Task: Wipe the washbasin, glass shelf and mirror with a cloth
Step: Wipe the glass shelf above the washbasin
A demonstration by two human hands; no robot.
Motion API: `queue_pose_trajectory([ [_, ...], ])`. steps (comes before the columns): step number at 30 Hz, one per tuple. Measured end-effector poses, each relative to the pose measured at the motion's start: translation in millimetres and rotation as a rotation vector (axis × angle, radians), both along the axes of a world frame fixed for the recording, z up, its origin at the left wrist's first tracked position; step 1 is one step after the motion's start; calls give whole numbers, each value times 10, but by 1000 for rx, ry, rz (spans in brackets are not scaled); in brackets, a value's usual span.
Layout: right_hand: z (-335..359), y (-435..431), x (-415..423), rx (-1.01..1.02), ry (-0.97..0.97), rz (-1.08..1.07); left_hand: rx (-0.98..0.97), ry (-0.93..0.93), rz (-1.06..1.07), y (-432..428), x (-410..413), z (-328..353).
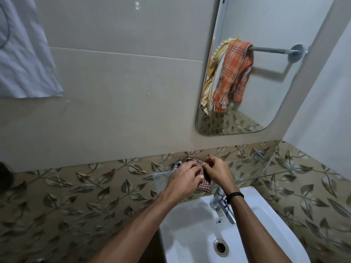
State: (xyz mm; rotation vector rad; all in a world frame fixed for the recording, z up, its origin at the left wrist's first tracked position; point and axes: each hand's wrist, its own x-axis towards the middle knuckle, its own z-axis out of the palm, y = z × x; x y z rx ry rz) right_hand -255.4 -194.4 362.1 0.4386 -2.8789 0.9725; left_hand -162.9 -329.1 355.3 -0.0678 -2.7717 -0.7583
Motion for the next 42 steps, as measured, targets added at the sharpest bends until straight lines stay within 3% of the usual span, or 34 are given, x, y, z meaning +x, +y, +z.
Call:
queue_pose_trajectory([
  [4, -16, 39, 49, -22, -3, 20, -167, -9, 18, -3, 62, -90],
  [9, -78, -94, 167, -19, -51, 129, -332, 59, 192, -6, 270, 38],
  [12, -137, -240, 211, -60, -120, 199, -260, 94, 287, 4, 340, 43],
  [14, -139, -298, 222, -82, -149, 230, -199, 26, 269, -33, 383, -42],
  [20, -62, -105, 183, -191, -220, 428, -301, -175, 142, -375, 558, -291],
  [27, -212, -18, 193, -568, -125, 203, -339, -252, 186, -402, 601, -202],
  [31, -235, -68, 166, -630, -128, 130, -347, -227, 170, -337, 533, -175],
  [38, -236, 48, 161, -717, -148, 148, -226, -211, 206, -491, 742, -327],
  [42, -257, 33, 167, -679, -128, 163, 39, 10, 343, -356, 660, -471],
])
